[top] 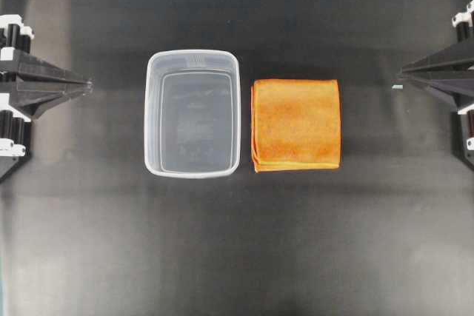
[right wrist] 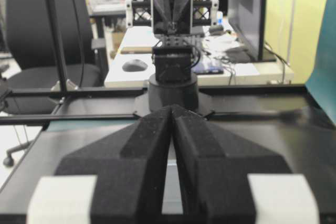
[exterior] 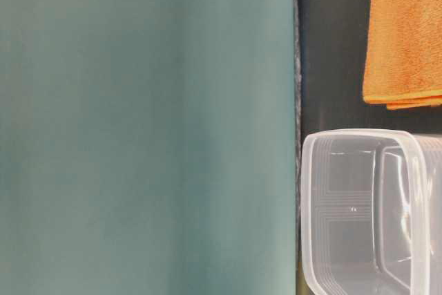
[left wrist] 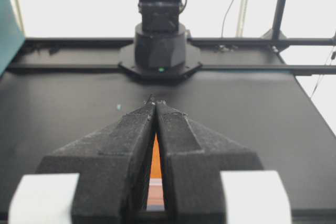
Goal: Place the orange towel into the container with the left arm.
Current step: 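Move the left gripper rightward over the clear container toward the towel, then lower the left gripper onto the orange towel and pinch it closed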
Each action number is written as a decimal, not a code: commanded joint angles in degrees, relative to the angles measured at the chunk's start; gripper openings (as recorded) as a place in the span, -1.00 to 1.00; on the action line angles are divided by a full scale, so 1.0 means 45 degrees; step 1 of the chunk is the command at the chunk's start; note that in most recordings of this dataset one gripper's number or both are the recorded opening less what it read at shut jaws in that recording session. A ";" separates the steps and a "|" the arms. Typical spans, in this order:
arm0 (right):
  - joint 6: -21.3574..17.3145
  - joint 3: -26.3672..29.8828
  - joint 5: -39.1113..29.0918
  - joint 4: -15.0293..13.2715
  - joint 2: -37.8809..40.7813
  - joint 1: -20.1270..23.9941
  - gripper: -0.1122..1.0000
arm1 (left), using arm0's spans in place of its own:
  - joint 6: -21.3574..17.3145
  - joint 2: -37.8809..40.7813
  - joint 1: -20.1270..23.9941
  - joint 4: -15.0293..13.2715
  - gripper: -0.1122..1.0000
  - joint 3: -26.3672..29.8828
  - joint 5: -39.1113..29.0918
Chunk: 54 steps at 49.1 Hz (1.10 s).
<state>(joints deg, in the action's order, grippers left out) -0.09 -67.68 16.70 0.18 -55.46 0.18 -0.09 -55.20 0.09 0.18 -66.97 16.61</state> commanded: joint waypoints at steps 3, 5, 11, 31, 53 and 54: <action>-0.0215 0.0254 -0.0039 0.0371 -0.0020 0.0000 -0.77 | 0.0273 0.0742 0.0000 0.0527 -0.73 0.1406 -0.1387; -0.0352 0.0254 -0.0176 0.0547 -0.0059 0.0000 -0.78 | 0.0273 0.1035 -0.0039 0.0527 -0.80 0.1797 -0.1875; -0.0684 0.0254 -0.0859 0.0586 -0.0195 0.0000 -0.78 | 0.0176 0.2051 -0.0117 0.0547 -0.80 0.3145 -0.3281; -0.0723 0.0254 -0.2793 0.0566 -0.0937 -0.0352 -0.78 | 0.0039 0.6484 -0.0195 0.0527 -0.80 0.7695 -0.7363; -0.0723 0.0254 -0.3340 0.0566 -0.1172 -0.0352 0.63 | -0.0605 1.1973 -0.0059 0.0527 0.24 1.3008 -1.2109; -0.0723 0.0254 -0.3340 0.0586 -0.1211 -0.0371 0.62 | -0.0625 1.2246 -0.0078 0.0547 0.34 1.3262 -1.2305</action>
<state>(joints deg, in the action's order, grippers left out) -3.34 -67.68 1.23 2.55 -60.82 -1.32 -2.64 -3.78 -0.18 2.37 -12.74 -35.95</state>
